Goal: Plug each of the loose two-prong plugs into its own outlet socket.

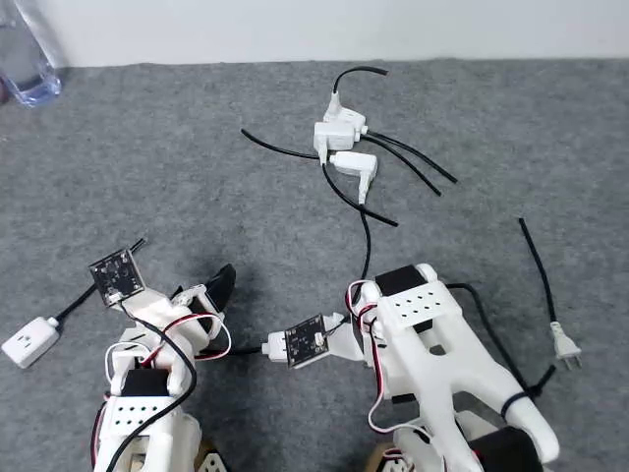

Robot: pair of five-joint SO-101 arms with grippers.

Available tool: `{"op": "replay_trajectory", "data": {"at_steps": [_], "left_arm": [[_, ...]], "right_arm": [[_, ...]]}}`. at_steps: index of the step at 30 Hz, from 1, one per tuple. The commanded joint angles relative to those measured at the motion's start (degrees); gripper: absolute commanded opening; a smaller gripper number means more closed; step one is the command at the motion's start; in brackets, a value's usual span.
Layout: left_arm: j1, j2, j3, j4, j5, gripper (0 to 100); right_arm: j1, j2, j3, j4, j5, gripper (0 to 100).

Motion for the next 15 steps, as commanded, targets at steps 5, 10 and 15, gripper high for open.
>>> {"op": "replay_trajectory", "data": {"at_steps": [5,10,15], "left_arm": [[0.2,-0.6,-0.3,-1.4,-0.2,31],[0.2,-0.6,-0.3,-1.4,-0.2,31],[0.2,-0.6,-0.3,-1.4,-0.2,31]], "right_arm": [[-0.2,0.1,-2.9,-3.1,-1.5,21.6],[-0.4,0.1,-2.5,-3.9,-2.2,21.6],[-0.3,0.1,-2.5,-3.9,-2.2,21.6]]}}
